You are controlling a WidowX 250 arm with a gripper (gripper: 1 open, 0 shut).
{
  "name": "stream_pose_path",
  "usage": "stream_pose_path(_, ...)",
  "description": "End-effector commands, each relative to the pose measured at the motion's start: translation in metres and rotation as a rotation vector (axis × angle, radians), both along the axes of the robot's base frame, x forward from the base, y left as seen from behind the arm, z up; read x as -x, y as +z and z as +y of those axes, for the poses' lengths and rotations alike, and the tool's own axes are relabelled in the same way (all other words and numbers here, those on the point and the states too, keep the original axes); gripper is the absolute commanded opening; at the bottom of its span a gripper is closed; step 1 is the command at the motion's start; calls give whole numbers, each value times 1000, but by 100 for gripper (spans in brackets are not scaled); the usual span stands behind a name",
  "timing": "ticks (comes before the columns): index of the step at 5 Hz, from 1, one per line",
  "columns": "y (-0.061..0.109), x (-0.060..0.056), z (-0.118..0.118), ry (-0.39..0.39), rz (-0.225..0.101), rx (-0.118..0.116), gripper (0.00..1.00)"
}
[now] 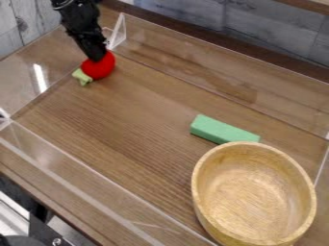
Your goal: Move the red fruit to the left
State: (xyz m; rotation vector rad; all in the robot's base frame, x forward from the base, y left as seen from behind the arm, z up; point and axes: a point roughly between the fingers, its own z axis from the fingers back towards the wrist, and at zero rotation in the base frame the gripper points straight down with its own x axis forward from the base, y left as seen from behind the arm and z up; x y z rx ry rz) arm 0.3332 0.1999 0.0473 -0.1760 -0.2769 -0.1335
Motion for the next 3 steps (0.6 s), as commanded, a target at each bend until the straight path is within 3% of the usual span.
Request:
stream_pose_path(1,17,-2,16,76,-31,-26,100)
stream_pose_path(2,20,0,22,146,-26,-23,100)
stream_pose_path(3,27,-2,22,144,-22,-31,100)
